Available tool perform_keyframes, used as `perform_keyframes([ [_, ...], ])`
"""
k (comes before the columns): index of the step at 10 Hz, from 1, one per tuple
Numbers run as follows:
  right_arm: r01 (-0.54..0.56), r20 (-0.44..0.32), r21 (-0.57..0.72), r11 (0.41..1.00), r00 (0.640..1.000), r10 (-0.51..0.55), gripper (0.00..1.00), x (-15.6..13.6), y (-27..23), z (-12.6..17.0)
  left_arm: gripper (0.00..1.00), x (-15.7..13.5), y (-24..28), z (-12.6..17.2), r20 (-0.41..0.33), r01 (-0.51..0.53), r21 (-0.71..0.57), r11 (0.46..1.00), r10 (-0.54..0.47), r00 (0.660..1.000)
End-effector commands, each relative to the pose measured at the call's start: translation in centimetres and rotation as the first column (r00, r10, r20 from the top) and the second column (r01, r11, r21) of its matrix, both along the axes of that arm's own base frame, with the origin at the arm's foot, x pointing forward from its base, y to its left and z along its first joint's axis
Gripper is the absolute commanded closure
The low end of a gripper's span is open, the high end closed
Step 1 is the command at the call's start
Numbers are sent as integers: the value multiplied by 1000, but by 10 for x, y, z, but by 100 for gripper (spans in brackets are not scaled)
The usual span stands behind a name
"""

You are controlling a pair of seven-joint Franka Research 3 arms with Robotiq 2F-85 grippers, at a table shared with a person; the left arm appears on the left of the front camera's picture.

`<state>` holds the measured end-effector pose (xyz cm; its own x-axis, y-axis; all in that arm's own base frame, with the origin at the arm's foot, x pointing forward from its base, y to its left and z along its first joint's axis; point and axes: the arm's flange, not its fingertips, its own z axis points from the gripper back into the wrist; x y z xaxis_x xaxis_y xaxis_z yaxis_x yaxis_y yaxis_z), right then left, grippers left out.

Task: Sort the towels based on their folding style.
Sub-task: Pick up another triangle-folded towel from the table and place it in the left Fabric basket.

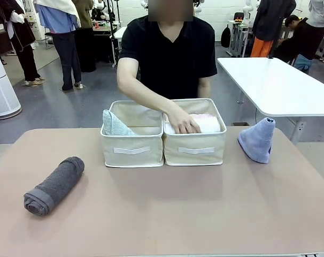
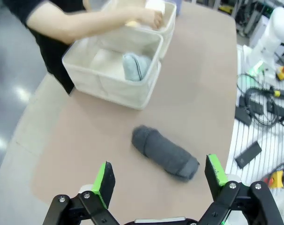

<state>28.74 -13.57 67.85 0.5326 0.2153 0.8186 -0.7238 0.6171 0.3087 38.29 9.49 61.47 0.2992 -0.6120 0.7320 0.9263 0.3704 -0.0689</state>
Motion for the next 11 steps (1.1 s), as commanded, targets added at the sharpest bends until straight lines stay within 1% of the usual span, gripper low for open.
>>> perform_keyframes([
  [1,10,-13,-19,1000,1000,-10,0,0,1,-1,0,-3,23,-3,162,111,-139,984,-88,983],
  [2,10,-13,-19,1000,1000,-10,0,0,1,-1,0,-8,38,-5,174,173,-152,973,-145,974],
  [3,10,-13,-19,1000,1000,-10,0,0,1,-1,0,-5,62,-3,169,240,-200,950,-208,963],
  [4,10,-13,-19,1000,1000,-10,0,0,1,-1,0,-2,88,-9,167,272,-285,919,-232,958],
  [5,10,-13,-19,1000,1000,-10,0,0,1,-1,0,4,101,-15,164,254,-322,912,-210,964],
  [6,10,-13,-19,1000,1000,-10,0,0,1,-1,0,0,108,-19,166,248,-356,901,-200,966],
  [7,10,-13,-19,1000,1000,-10,0,0,1,-1,0,3,113,-14,162,238,-359,902,-192,968],
  [9,10,-13,-19,1000,1000,-10,0,0,1,-1,0,-1,111,-11,154,172,-361,917,-123,980],
  [10,10,-13,-19,1000,1000,-10,0,0,1,-1,0,-5,115,-26,154,230,-363,903,-185,971],
  [11,10,-13,-19,1000,1000,-10,0,0,1,-1,0,-5,115,-26,154,230,-363,903,-185,971],
])
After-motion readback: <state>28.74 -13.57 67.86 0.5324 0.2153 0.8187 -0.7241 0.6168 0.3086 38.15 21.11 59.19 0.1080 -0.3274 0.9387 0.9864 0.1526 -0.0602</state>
